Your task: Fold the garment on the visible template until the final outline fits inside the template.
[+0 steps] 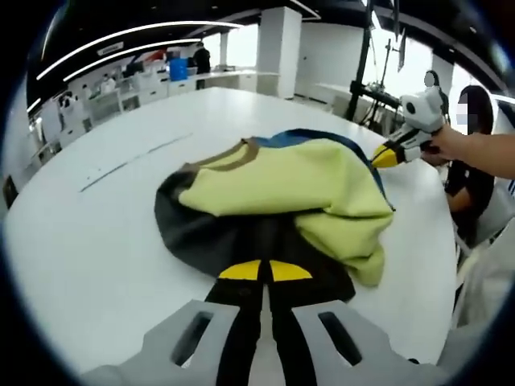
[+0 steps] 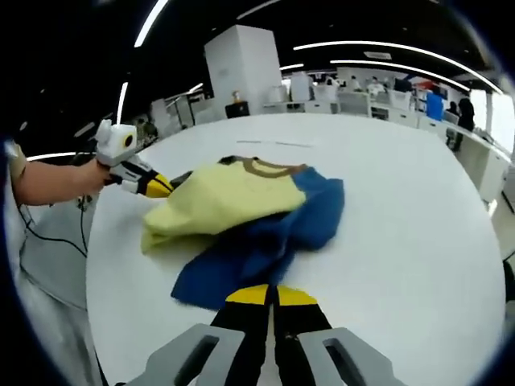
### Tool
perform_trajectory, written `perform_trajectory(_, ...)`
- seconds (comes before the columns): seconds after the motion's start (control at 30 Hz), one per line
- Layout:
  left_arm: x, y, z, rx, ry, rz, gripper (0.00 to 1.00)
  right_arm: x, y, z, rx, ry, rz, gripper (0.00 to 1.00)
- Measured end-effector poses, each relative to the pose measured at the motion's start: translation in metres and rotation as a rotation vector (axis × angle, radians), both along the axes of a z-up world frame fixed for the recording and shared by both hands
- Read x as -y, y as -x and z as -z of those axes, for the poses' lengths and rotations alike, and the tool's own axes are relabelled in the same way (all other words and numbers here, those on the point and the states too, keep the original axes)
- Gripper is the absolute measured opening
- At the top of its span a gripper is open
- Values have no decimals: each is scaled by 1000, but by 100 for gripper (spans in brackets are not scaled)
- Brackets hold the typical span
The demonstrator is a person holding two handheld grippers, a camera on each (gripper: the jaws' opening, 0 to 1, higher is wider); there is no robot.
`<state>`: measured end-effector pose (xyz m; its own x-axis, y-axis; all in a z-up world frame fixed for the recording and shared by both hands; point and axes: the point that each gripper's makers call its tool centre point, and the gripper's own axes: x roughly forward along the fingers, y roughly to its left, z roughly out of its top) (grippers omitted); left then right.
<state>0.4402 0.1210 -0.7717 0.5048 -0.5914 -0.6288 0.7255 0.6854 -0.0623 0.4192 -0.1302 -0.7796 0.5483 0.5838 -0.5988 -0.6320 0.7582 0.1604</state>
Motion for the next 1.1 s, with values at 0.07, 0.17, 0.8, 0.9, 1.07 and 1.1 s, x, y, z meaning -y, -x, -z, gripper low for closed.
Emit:
perform_trajectory(0.07, -3, -1, -4, 5, 5, 0, 0, 4, -5, -5, 13, -1, 14, 0)
perform_trajectory(0.17, -8, -2, -10, 12, 17, -9, 0, 10, -10, -13, 22, 3, 22, 0)
perform_trajectory(0.8, -71, -18, -28, 49, -49, -82, 0, 66, -37, -26, 43, 98, 96, 0)
perform_trajectory(0.9, -85, -20, -29, 50, -63, -102, 0, 74, -42, -26, 42, 116, 103, 0)
perform_trajectory(1.07, -105, -26, -27, 48, -84, -132, 0, 82, -48, -26, 37, 144, 115, 0)
perform_trajectory(1.1, -108, -26, -26, 46, -87, -136, 0, 83, -48, -27, 36, 154, 116, 0)
